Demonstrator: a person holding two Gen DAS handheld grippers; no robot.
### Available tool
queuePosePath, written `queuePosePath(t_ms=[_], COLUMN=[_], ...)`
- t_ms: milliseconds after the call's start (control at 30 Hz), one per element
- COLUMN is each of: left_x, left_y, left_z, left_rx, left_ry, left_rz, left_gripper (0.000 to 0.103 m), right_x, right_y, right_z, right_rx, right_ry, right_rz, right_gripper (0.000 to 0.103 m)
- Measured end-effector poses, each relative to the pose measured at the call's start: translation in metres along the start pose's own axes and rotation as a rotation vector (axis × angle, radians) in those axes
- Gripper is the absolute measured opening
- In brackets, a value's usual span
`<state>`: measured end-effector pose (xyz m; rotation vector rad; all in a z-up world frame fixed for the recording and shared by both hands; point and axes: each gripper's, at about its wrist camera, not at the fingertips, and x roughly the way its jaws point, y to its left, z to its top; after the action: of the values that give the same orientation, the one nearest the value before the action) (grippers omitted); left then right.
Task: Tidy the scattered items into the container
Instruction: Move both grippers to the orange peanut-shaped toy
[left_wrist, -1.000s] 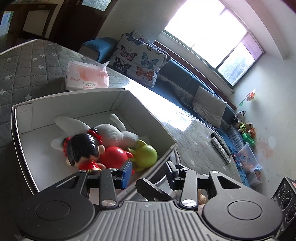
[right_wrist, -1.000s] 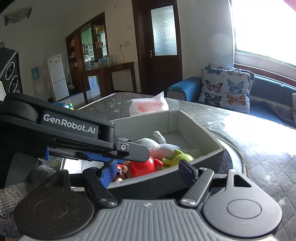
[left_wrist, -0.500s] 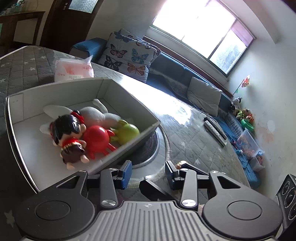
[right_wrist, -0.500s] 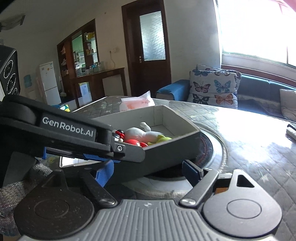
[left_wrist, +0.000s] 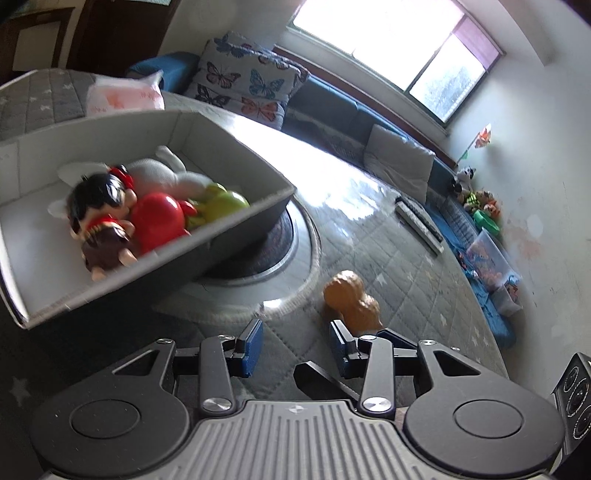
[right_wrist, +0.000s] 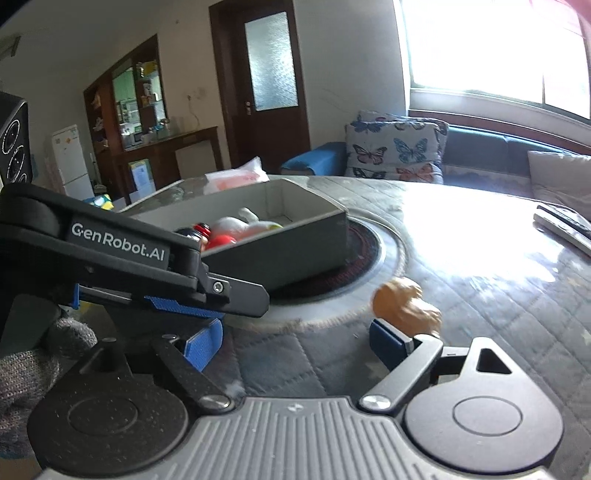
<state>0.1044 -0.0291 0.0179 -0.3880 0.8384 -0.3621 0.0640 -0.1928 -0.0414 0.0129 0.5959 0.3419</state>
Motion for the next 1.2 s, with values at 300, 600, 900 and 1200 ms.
queuePosePath(t_ms=[300,600,900,1200], left_x=[0.019,0.038,0.055,0.069], left_y=[-0.007,-0.012,-0.016,-0.019], left_z=[-0.008,-0.008,0.000,0.013], left_rx=[0.012,0.016,0.016,0.015], left_ry=[0.057,0.093,0.114,0.122], left_rz=[-0.004,0.006,0.014,0.013], left_gripper=[0.042,0.042,0.042,0.042], right_x=[-0.003,0.001,0.010,0.027], right_y=[-0.022,-0.042,-0.054,-0.064], right_z=[-0.019,-0.024,-0.022,-0.016], right_rx=[0.033,0.068,0.081,0.091], right_ry=[0.031,0.046,0.052,0.063], right_rz=[-0.074,-0.103,-0.108,-0.103], right_gripper=[0.089,0.089,0.089,0.088])
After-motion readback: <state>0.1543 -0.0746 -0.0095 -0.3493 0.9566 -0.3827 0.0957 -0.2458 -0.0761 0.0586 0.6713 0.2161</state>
